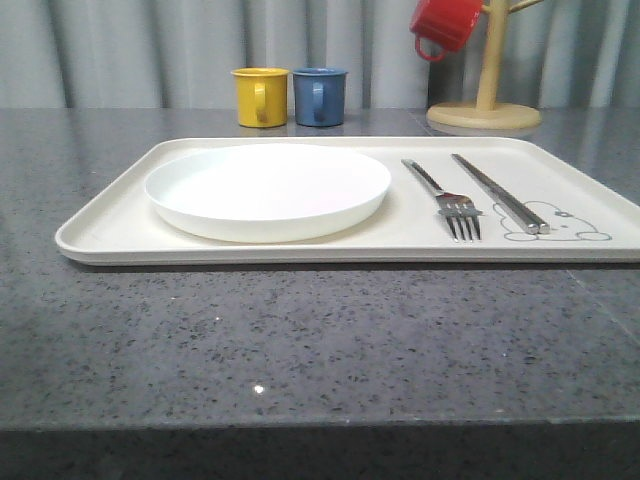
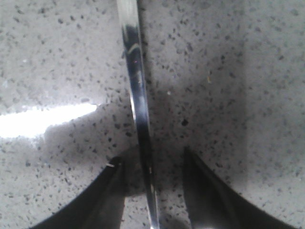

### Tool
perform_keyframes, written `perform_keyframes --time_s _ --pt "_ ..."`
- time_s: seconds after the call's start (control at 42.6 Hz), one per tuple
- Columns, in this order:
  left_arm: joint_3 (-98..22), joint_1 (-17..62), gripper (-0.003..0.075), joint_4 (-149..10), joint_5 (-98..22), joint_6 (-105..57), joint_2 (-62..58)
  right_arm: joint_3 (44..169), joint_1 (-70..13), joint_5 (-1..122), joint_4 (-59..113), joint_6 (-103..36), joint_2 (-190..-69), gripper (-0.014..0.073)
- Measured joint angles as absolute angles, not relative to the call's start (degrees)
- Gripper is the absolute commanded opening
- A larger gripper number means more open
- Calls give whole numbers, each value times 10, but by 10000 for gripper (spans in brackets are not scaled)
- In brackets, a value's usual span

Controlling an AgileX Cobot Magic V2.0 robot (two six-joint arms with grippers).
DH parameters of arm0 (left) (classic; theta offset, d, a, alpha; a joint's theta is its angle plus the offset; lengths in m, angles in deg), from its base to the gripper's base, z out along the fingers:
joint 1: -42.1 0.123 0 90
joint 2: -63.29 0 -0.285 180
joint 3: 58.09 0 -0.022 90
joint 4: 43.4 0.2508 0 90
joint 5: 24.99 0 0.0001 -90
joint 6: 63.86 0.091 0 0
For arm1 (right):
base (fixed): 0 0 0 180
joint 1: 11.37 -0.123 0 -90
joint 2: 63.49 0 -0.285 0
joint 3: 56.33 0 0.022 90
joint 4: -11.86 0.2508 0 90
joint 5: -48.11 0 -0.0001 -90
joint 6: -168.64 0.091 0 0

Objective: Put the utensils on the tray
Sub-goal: 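Grasp the silver spoon with the right gripper, then lower the spoon onto the tray beside the chopsticks and release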

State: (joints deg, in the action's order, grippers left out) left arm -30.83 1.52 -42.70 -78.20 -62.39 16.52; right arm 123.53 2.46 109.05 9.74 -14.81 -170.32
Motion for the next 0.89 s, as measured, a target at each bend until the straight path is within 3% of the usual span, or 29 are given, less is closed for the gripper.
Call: perform_keyframes --time_s 0.282,0.563,0.891 --pt "-308 15 438 -427 -782 -624 165 1241 26 1092 96 -148 -1705 -59" --pt "-308 15 438 -427 -782 -624 165 1268 3 1105 138 -160 -1691 -67" --pt "-308 15 438 -427 -782 -624 165 1277 -168 1111 219 -141 -1659 -67"
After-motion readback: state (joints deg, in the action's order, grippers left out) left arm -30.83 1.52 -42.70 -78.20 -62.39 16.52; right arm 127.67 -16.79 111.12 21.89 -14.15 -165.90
